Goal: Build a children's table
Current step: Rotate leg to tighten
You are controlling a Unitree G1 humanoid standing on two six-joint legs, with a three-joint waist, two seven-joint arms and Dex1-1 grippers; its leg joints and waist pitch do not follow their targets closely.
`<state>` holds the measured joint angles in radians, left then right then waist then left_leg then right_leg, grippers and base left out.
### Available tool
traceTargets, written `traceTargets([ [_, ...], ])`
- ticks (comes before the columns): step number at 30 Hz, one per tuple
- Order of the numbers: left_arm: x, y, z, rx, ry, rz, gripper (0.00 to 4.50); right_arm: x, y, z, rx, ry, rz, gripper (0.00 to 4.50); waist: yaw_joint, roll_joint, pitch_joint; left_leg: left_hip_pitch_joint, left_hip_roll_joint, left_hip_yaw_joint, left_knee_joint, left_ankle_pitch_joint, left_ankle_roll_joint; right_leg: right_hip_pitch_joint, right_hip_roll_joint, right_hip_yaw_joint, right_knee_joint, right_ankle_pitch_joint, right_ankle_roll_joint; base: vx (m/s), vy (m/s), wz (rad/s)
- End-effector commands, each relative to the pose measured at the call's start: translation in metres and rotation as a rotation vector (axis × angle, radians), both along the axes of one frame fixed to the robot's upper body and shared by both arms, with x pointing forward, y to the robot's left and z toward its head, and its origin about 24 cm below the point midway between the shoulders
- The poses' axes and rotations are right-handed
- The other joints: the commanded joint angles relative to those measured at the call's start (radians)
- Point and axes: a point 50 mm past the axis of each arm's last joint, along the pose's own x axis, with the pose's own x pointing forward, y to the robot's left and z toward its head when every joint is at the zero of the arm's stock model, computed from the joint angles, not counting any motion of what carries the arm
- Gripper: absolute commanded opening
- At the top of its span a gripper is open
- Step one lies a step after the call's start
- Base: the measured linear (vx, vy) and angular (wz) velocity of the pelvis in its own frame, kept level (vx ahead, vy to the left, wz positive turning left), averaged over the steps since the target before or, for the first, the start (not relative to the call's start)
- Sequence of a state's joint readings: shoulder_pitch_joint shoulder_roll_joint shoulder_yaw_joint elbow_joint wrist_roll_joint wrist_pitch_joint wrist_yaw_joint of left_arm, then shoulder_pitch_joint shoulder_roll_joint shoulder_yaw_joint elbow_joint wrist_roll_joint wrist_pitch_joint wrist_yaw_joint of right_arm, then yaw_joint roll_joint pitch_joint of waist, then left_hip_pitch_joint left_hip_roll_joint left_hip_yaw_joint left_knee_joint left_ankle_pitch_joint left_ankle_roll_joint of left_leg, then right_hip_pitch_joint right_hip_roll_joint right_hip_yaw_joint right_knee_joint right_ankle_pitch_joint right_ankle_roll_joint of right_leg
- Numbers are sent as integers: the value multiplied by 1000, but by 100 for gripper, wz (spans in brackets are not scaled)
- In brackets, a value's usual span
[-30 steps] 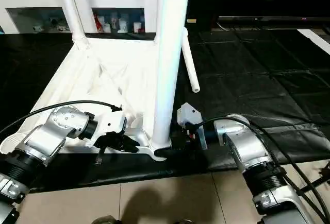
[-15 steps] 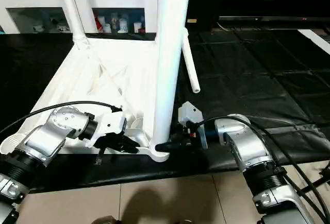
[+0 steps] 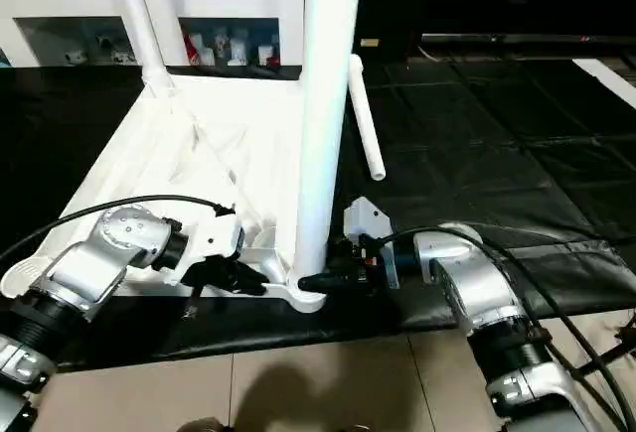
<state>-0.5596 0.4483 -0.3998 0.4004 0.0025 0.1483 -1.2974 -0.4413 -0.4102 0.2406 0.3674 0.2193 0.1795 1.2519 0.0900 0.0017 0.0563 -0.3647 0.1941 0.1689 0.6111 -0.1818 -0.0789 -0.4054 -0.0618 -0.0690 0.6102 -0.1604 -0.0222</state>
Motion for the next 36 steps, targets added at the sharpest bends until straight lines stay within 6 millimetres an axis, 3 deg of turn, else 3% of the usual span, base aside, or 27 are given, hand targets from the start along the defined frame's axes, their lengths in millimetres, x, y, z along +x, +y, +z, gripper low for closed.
traceTargets([
  [1,14,-11,15,-65,-70,98,0,2,8,-12,-27,41,-86,208,-10,1,-61,16,31,-9,-79,-285,24,41,-72,42,-94,-460,-149,0,0,0],
  [4,31,-20,29,-157,-84,285,0,22,17,-18,-26,39,-354,207,-26,-3,-57,15,20,-14,-76,-326,6,40,-73,30,-110,-589,-98,0,0,0],
  [6,42,-27,36,-187,-107,426,0,36,25,-23,-16,59,-537,207,-56,-5,-59,7,11,-21,-71,-333,-7,47,-76,13,-121,-654,-57,-53,5,-13],
  [7,45,-28,37,-188,-115,452,0,38,27,-24,-18,65,-575,207,-65,-2,-59,4,12,-23,-72,-331,-8,48,-77,10,-123,-655,-55,-47,17,-19],
  [8,49,-31,40,-187,-136,500,0,43,31,-26,-24,75,-648,206,-75,-1,-65,-5,17,-31,-76,-327,-4,58,-79,4,-122,-622,-55,-36,28,-21],
  [9,54,-35,44,-189,-161,562,0,49,37,-29,-43,77,-734,205,-91,8,-68,-16,23,-39,-81,-317,1,67,-81,0,-114,-543,-78,-36,28,-21],
  [11,55,-40,46,-182,-175,592,0,54,45,-28,-48,71,-784,205,-102,11,-72,-21,25,-46,-85,-318,10,74,-84,-8,-112,-451,-109,-11,14,-11],
  [12,56,-41,47,-181,-178,600,0,55,48,-28,-45,71,-797,205,-105,6,-73,-21,22,-41,-81,-300,22,73,-86,-7,-111,-399,-133,0,0,0],
  [14,55,-45,48,-180,-180,612,0,59,55,-25,-39,65,-832,204,-102,0,-76,-13,17,-30,-73,-263,45,69,-87,-8,-112,-374,-151,0,0,0],
  [16,54,-48,48,-179,-176,616,0,62,59,-24,-31,65,-846,204,-99,2,-78,-16,19,-27,-71,-219,56,68,-89,-7,-106,-352,-170,0,0,0],
  [18,52,-49,47,-175,-171,616,0,65,60,-22,-28,66,-875,204,-90,5,-80,-10,23,-22,-70,-182,70,64,-86,-4,-102,-295,-189,0,0,0],
  [21,51,-48,45,-161,-171,624,0,67,58,-22,-22,68,-902,204,-83,8,-87,-14,26,-22,-69,-115,84,72,-86,-2,-83,-179,-223,0,0,0],
  [22,51,-47,45,-157,-172,626,0,67,57,-22,-13,73,-908,260,-82,8,-88,-16,26,-22,-68,-100,90,72,-85,-2,-80,-153,-229,0,0,0],
  [23,51,-45,44,-149,-174,630,0,69,52,-20,24,78,-931,274,-78,11,-90,-15,28,-22,-67,-75,104,72,-84,-1,-73,-98,-246,0,0,0],
  [27,53,-40,44,-134,-186,630,0,69,42,-14,68,53,-935,309,-66,13,-89,-8,31,-19,-67,-81,118,67,-84,1,-72,-73,-265,0,0,0],
  [29,54,-36,44,-128,-190,632,0,68,34,-10,91,10,-922,325,-63,12,-86,-7,32,-18,-69,-102,111,67,-84,0,-74,-97,-260,0,0,0],
  [31,54,-32,42,-124,-193,636,0,65,24,-4,122,-28,-906,333,-50,20,-85,-2,32,-17,-71,-132,98,66,-84,2,-79,-132,-242,0,0,0],
  [33,55,-28,40,-113,-196,632,0,59,10,3,166,-60,-895,358,-42,15,-82,2,32,-15,-72,-156,92,64,-81,2,-87,-154,-224,0,0,0],
  [36,57,-24,36,-104,-197,636,0,49,-3,11,204,-96,-868,386,-37,13,-81,-2,30,-16,-74,-160,83,67,-81,1,-90,-194,-199,0,0,0],
])
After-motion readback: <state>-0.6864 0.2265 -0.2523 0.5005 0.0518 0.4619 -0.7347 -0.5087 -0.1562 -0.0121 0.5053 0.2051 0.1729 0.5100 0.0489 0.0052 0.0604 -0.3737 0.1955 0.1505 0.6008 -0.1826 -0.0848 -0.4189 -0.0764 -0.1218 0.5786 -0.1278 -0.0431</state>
